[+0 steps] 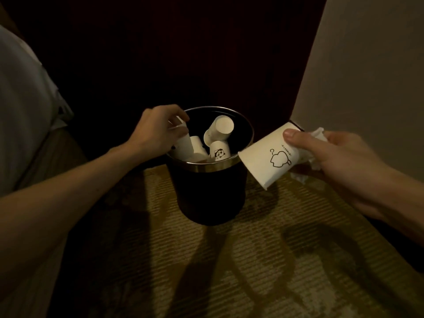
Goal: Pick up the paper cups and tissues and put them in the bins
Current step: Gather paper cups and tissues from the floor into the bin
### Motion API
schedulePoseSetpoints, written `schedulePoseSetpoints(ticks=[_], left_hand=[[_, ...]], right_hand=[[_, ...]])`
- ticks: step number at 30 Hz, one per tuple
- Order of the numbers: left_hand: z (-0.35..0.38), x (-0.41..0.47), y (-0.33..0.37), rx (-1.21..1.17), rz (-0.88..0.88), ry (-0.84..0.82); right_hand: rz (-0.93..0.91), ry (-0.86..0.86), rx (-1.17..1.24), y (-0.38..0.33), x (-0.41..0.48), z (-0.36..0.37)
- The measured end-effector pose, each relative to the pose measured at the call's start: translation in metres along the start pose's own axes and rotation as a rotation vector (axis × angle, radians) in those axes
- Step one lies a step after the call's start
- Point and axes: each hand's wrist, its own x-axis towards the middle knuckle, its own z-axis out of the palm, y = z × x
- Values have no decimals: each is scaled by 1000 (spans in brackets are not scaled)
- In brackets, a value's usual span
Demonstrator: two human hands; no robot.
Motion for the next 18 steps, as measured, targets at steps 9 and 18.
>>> schedulePoseSetpoints(ticks=[9,18], left_hand=[[11,2,-7,212,86,-369],[-27,-19,61,-497,176,-362]], right_hand=[[4,-62,-59,12,9,22],[-59,-128,140,-21,34,60]])
